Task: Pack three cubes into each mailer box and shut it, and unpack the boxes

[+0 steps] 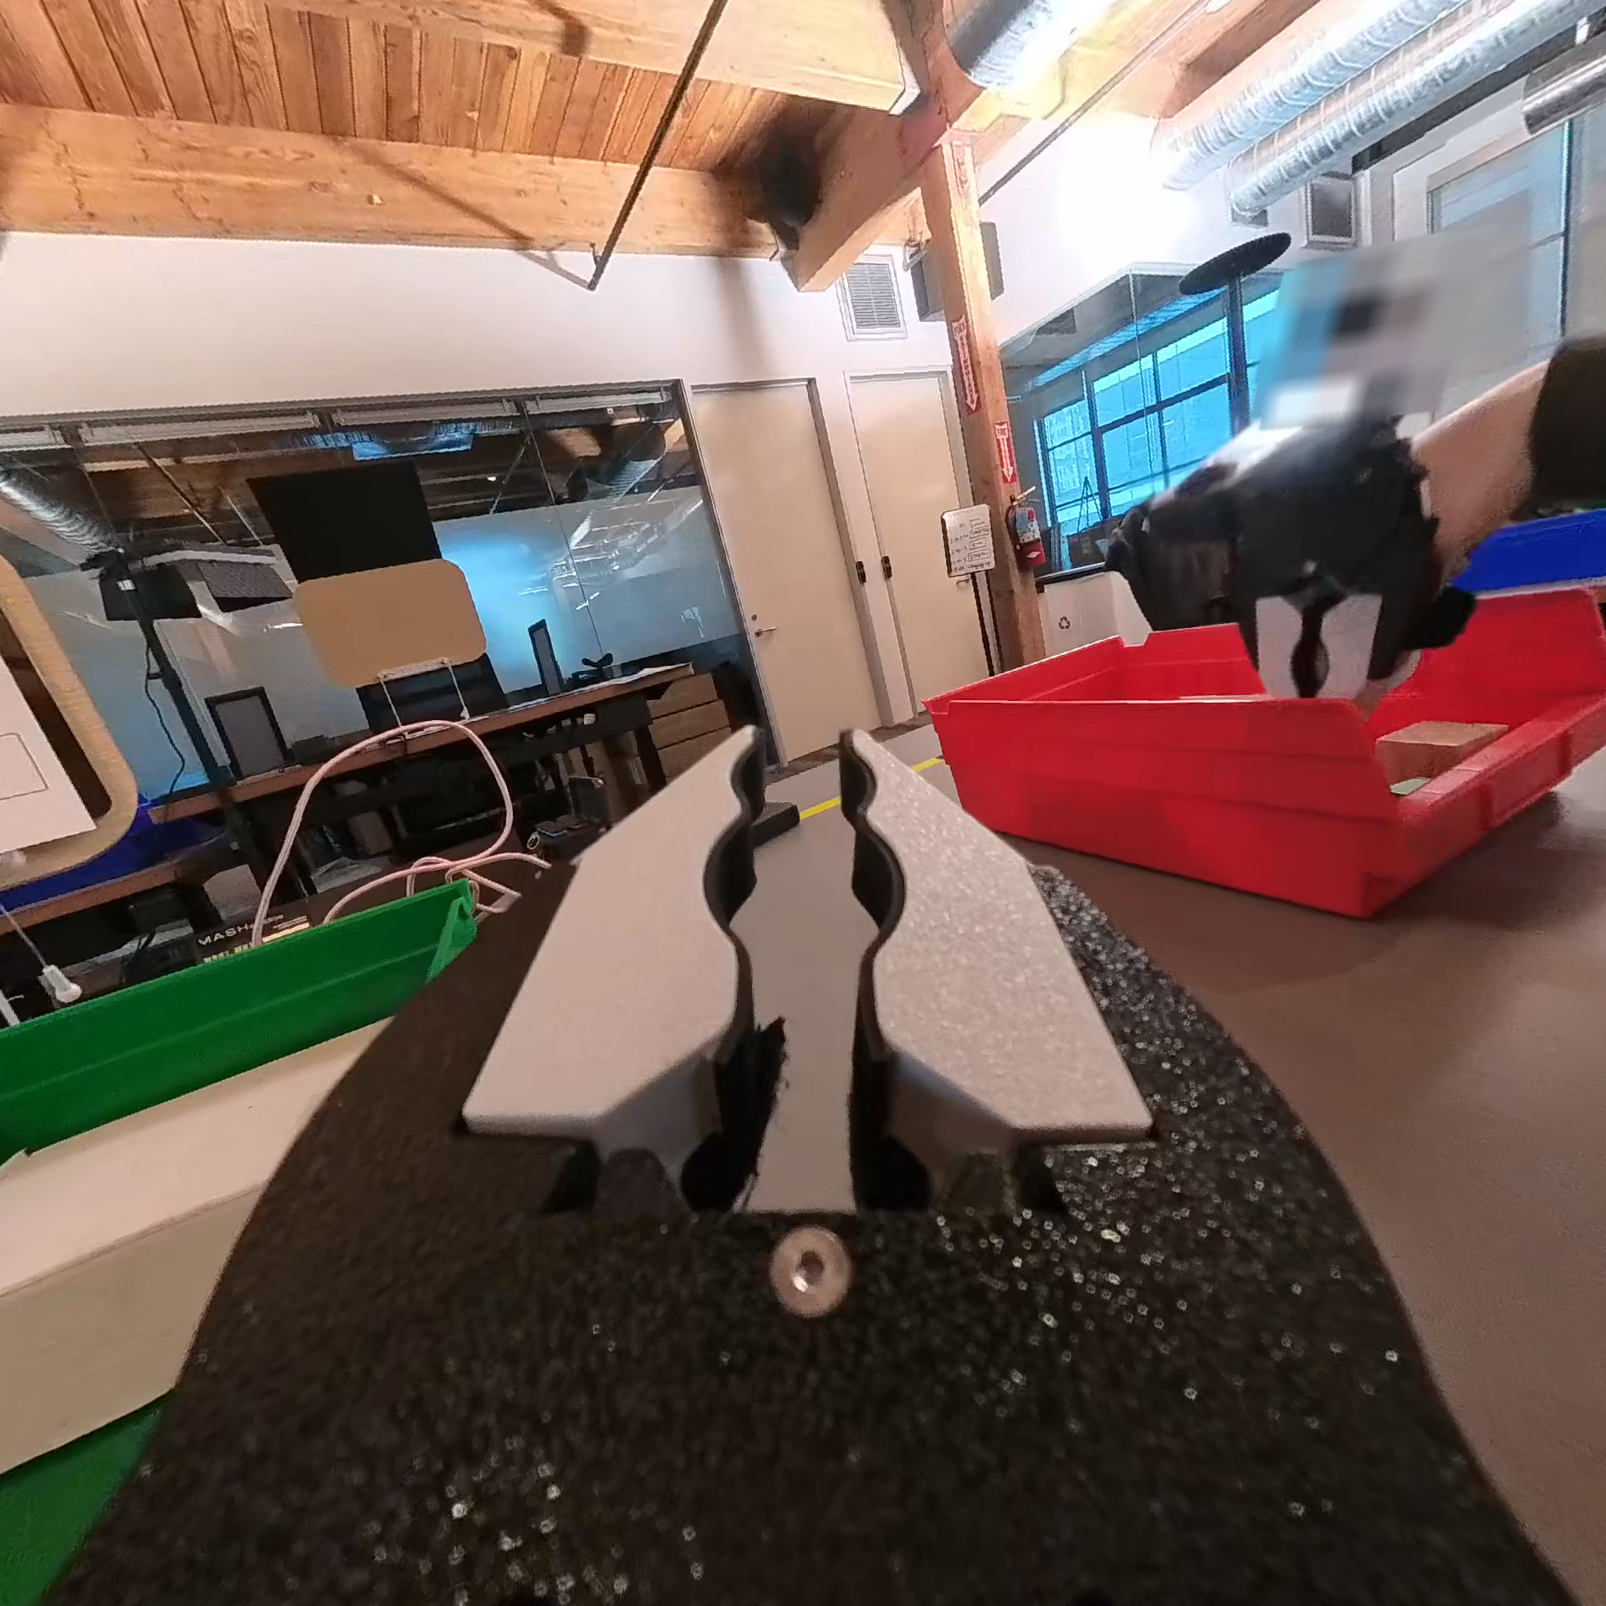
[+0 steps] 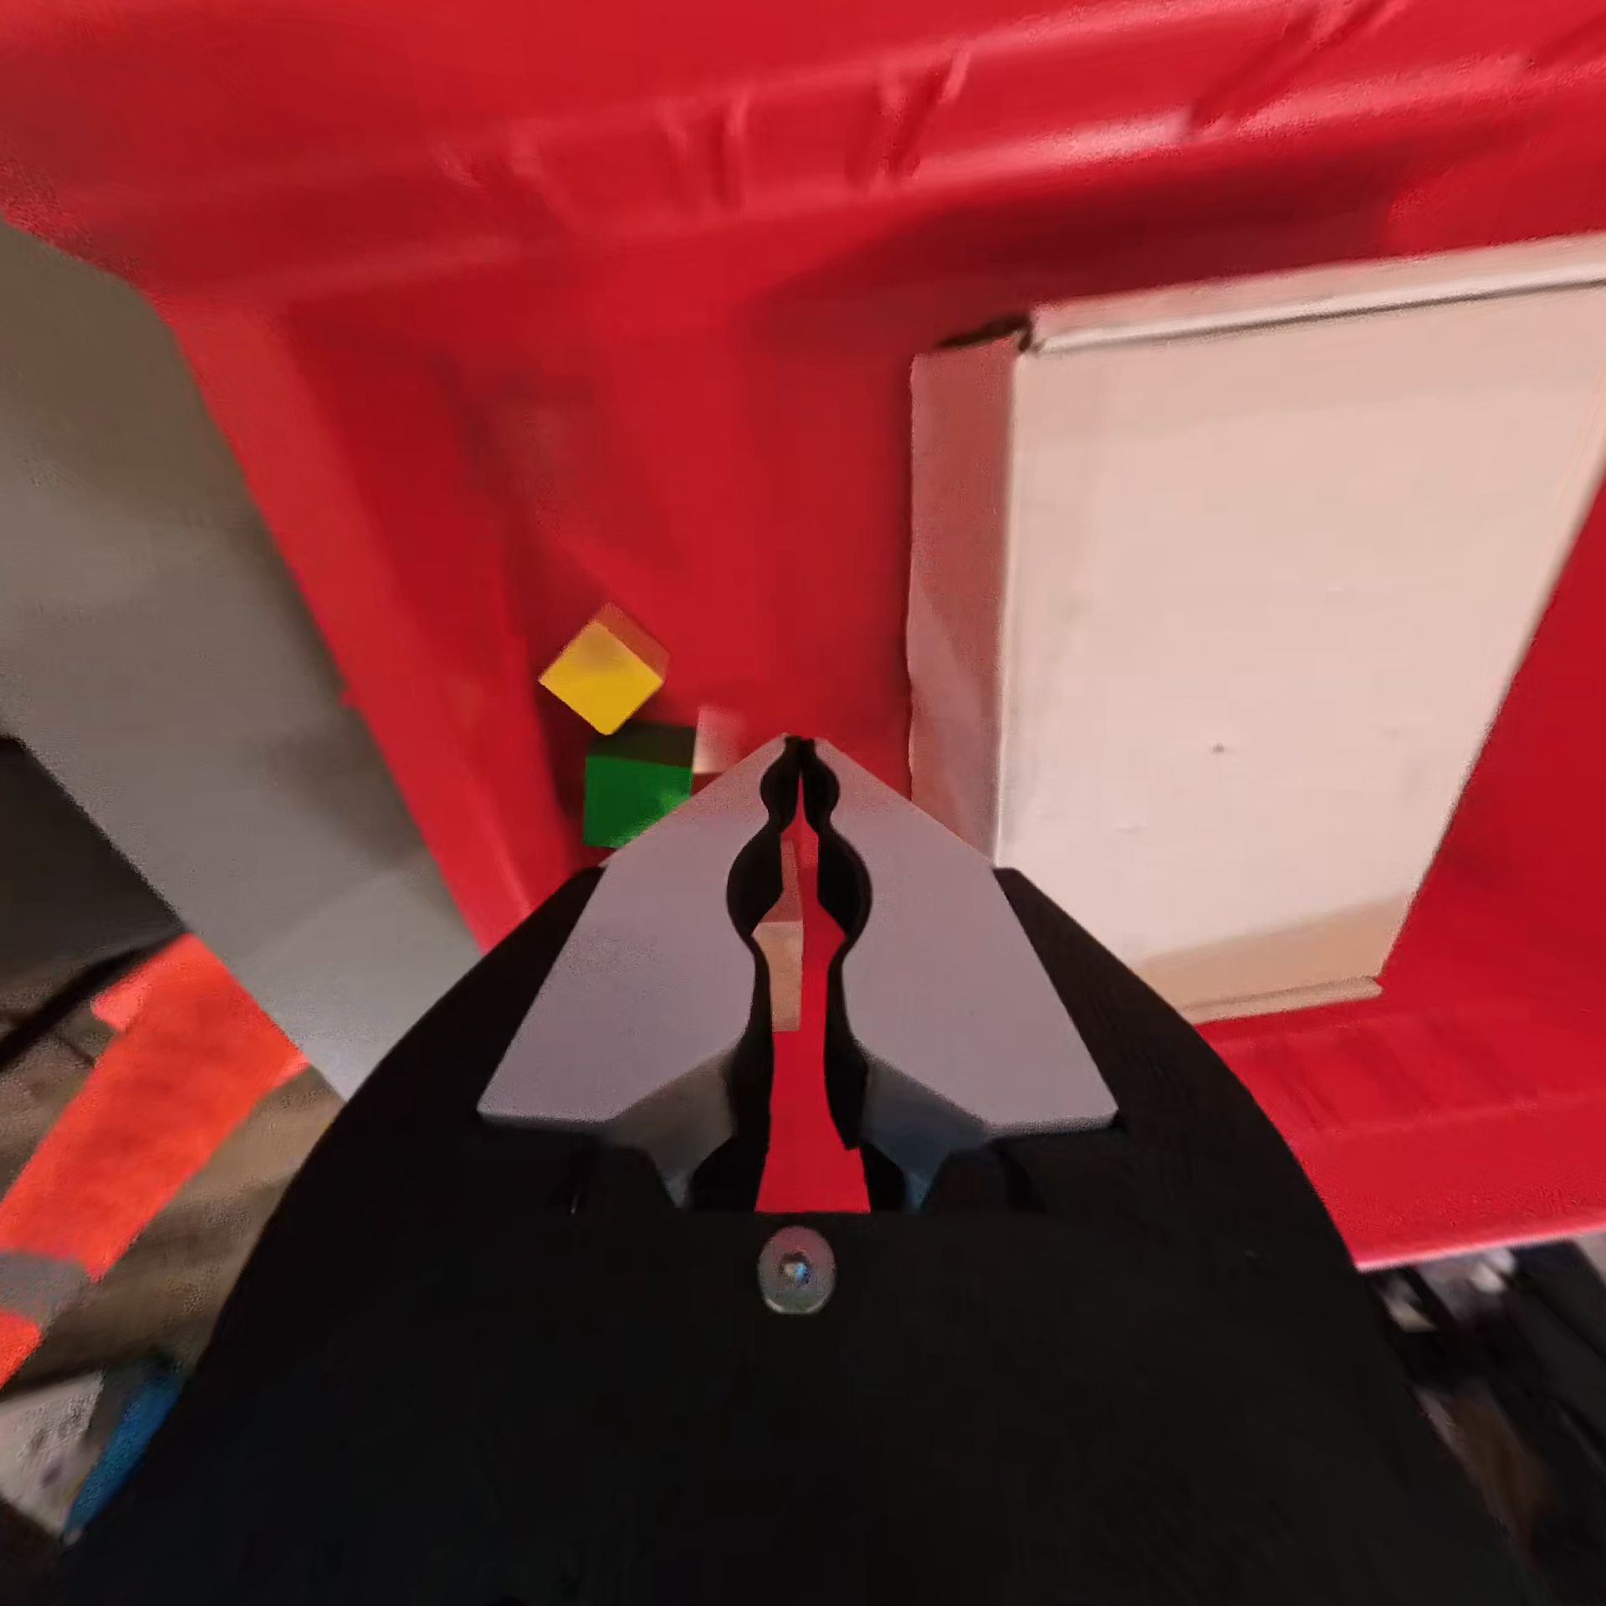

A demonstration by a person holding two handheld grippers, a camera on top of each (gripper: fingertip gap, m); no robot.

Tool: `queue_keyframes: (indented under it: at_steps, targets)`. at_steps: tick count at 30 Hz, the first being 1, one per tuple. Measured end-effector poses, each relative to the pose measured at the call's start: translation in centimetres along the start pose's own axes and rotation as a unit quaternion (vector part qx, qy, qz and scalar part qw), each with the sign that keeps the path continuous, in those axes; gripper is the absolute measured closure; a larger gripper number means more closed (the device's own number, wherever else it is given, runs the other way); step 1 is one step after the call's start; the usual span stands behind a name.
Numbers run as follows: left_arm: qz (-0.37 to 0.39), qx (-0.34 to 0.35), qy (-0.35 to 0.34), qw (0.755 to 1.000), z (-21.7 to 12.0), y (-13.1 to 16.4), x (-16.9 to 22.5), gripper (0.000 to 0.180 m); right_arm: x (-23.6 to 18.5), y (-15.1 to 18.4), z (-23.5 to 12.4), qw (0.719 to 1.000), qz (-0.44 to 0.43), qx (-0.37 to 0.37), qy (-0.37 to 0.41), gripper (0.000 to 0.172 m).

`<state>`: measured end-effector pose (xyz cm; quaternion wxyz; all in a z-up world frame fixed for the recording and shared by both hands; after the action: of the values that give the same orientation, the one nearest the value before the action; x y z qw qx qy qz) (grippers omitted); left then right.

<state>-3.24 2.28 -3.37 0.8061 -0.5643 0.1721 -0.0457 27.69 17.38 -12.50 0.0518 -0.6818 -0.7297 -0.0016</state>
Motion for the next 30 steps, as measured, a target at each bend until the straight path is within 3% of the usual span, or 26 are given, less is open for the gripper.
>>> queue_keyframes:
  at_steps: [2, 12, 17, 19, 21, 24, 27, 30]
  targets:
    - [-0.002, -0.004, 0.001, 1.0, 0.0, 0.1, 0.0, 0.166, 1.2, 0.6, 1.5, 0.998, -0.023, -0.043, 0.043, 0.172]
    - [-0.01, -0.031, 0.014, 0.999, 0.3, 1.0, 0.2, 0.166, 7.4, 0.8, 3.2, 0.972, -0.023, -0.048, 0.228, 0.172]
    - [-0.029, -0.04, 0.02, 0.999, 0.3, 1.3, 0.1, 0.165, 7.2, 0.8, 2.9, 0.967, 0.008, -0.024, 0.252, 0.172]
    - [-0.031, -0.041, 0.02, 0.998, 0.3, 1.4, 0.0, 0.165, 6.3, 0.0, 1.4, 0.968, 0.032, 0.018, 0.247, 0.172]
    - [-0.029, -0.041, 0.02, 0.999, 0.3, 1.3, 0.1, 0.165, 4.9, -2.6, -2.1, 0.957, 0.061, 0.131, 0.25, 0.172]
    - [-0.026, -0.044, 0.021, 0.998, 0.4, 1.4, 0.2, 0.164, 0.8, -9.2, -9.6, 0.896, 0.062, 0.372, 0.234, 0.172]
    - [-0.022, -0.045, 0.021, 0.999, 0.4, 1.5, 0.2, 0.163, -5.2, -15.9, -16.6, 0.775, 0.041, 0.606, 0.174, 0.172]
    - [-0.018, -0.046, 0.02, 0.999, 0.3, 1.6, 0.2, 0.163, -7.4, -20.0, -18.3, 0.681, 0.029, 0.695, 0.229, 0.172]
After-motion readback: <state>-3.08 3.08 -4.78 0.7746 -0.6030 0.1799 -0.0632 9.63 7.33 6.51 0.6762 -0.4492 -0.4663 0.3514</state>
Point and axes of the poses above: each gripper's, where its closed fingertips meet, z out along the fingers, y out of its underside, x = y × z across the jaws, the point moved 3 cm from there along -z, back along the fingers, and after that the axes turned 1 degree about -z, right-handed, at the moved point
